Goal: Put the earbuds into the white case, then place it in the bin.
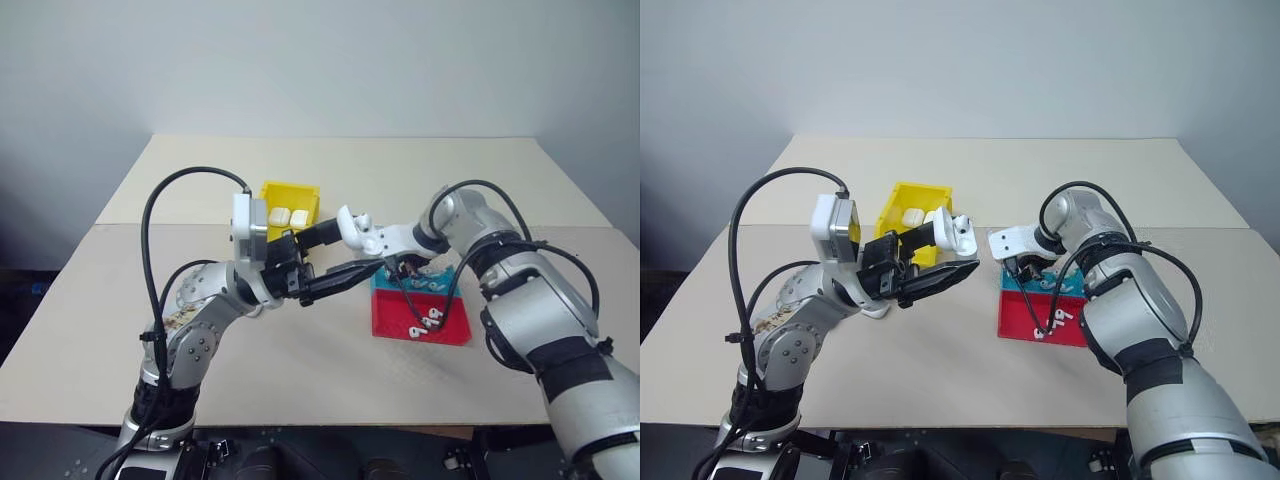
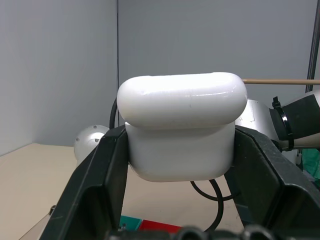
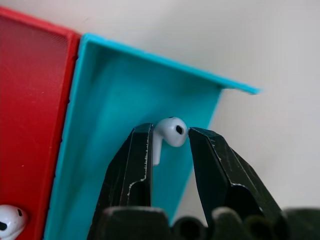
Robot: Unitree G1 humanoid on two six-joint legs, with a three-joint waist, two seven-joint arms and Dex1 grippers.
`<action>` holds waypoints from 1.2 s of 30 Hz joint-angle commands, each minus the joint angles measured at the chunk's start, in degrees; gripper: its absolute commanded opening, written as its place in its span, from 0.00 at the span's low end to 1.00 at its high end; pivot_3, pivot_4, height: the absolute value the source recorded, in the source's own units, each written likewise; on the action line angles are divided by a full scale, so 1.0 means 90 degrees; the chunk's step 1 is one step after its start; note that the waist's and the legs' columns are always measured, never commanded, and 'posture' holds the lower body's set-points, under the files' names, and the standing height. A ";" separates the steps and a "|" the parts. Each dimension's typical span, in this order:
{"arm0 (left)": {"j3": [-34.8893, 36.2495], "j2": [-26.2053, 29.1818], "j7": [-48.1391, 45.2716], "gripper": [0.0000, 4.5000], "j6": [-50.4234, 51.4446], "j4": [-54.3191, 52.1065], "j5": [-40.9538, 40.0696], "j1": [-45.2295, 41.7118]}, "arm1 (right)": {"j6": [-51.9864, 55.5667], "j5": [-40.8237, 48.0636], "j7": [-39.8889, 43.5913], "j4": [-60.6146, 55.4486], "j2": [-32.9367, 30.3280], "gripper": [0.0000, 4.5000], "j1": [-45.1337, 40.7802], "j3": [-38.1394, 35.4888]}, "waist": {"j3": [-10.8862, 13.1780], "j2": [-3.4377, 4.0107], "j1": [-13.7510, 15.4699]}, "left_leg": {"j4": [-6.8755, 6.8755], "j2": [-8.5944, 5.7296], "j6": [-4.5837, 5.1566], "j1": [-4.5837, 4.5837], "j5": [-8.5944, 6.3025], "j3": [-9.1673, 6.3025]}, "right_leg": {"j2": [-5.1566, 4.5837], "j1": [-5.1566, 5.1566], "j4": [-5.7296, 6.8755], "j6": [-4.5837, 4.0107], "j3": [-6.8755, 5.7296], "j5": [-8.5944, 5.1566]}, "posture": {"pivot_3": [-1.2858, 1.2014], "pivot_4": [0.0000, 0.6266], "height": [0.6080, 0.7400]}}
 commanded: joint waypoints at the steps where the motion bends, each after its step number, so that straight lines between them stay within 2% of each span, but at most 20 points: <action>1: 0.0056 0.0055 0.0056 0.62 -0.0016 -0.0288 -0.0135 -0.0025 | -0.0108 -0.0149 -0.0246 0.0048 -0.0013 0.33 0.0038 -0.0059 | 0.0000 0.0001 0.0000 | 0.0000 0.0000 0.0000 0.0000 0.0000 0.0000 | 0.0000 -0.0002 0.0000 0.0000 0.0000 0.0000 | 0.52 0.24 1.00; 22: 0.0038 0.0137 0.0114 0.62 -0.0100 -0.0443 -0.0182 0.0144 | -0.0022 -0.0413 -0.0255 0.0183 0.0080 0.33 0.0200 -0.0079 | 0.0001 0.0001 -0.0010 | 0.0014 -0.0001 0.0001 0.0005 0.0003 -0.0004 | 0.0001 -0.0010 0.0041 0.0000 0.0002 0.0000 | 0.52 0.24 1.00; 26: 0.0027 0.0140 0.0120 0.62 -0.0107 -0.0472 -0.0181 0.0169 | 0.0022 -0.0424 -0.0269 0.0191 0.0099 0.14 0.0241 -0.0133 | 0.0001 0.0001 -0.0010 | 0.0014 -0.0001 0.0004 0.0008 0.0002 -0.0005 | 0.0001 -0.0009 0.0044 -0.0001 0.0002 0.0000 | 0.52 0.24 1.00; 36: 0.0015 0.0131 0.0064 0.62 -0.0078 -0.0337 -0.0179 0.0069 | 0.0248 -0.0250 -0.0211 0.0133 0.0022 0.14 0.0176 -0.0485 | 0.0001 0.0001 -0.0018 | 0.0014 -0.0001 0.0031 0.0020 -0.0014 -0.0005 | 0.0002 -0.0001 0.0048 -0.0001 0.0003 0.0000 | 0.52 0.24 1.00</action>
